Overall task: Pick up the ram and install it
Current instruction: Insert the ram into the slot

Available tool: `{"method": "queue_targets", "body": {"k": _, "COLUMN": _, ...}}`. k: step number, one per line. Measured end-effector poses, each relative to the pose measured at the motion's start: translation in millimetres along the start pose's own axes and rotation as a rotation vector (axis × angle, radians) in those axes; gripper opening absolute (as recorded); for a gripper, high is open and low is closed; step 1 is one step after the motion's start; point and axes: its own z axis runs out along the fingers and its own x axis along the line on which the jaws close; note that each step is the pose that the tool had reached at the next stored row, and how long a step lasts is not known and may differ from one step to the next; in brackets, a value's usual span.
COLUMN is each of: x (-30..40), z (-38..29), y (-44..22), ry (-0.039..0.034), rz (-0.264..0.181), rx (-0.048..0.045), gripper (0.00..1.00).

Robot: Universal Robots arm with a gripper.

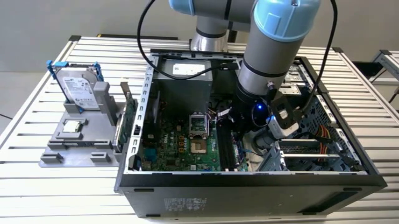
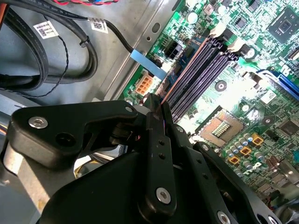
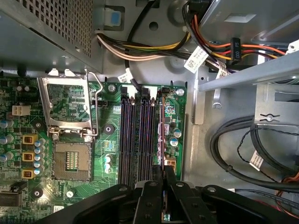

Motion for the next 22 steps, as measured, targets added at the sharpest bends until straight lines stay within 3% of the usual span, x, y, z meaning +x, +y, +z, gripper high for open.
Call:
{"method": "queue_targets", "body": {"k": 9, "x": 0.6, "z": -1.9, "y": -2.0, "ry": 0.0019, "rz": 0.000, "rx": 0.0001, "gripper": 0.00}}
{"method": "queue_targets", "body": {"k": 14, "x": 7.5, "z": -2.0, "y": -2.9, "ry": 0.0018, "rz": 0.000, "rx": -0.0001, "gripper": 0.00}}
{"method": "queue_targets", "body": {"k": 22, "x": 7.9, "z": 2.8, "y": -3.3, "ry": 0.0018, "rz": 0.014, "rx": 0.0014, "gripper": 0.00}}
